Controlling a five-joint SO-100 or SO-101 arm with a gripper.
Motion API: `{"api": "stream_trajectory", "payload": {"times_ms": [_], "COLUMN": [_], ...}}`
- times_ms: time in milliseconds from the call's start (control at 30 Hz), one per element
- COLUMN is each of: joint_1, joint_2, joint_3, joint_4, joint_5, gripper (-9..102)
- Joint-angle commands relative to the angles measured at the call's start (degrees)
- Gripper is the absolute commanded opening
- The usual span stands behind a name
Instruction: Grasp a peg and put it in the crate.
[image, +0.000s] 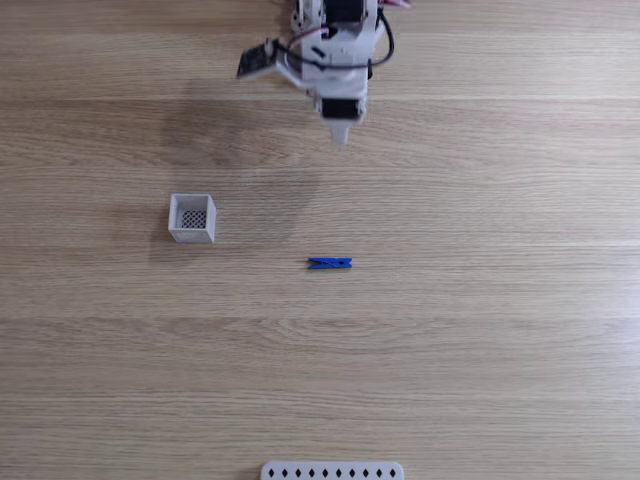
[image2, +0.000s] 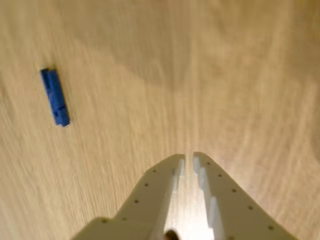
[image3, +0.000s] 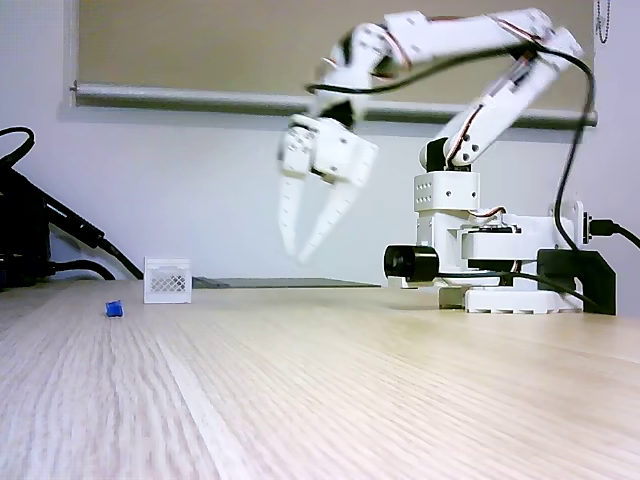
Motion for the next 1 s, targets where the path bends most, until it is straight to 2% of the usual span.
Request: {"api": "stream_trajectory", "payload": {"times_ms": [0, 167, 367, 633, 900, 967], "joint_1": [4.0, 6.2, 3.0, -0.8, -2.3, -1.9], "joint_2": [-10.1, -23.8, -39.3, -53.0, -60.4, -61.6], "joint_3": [-16.3, -29.7, -47.8, -69.6, -75.8, -76.0], "joint_4": [0.3, 2.7, 8.3, 14.7, 15.1, 14.6], "joint_5": [-6.9, -5.8, -5.2, 0.4, 0.8, 0.7], "gripper": [0, 0, 0, 1, 17, 17]}}
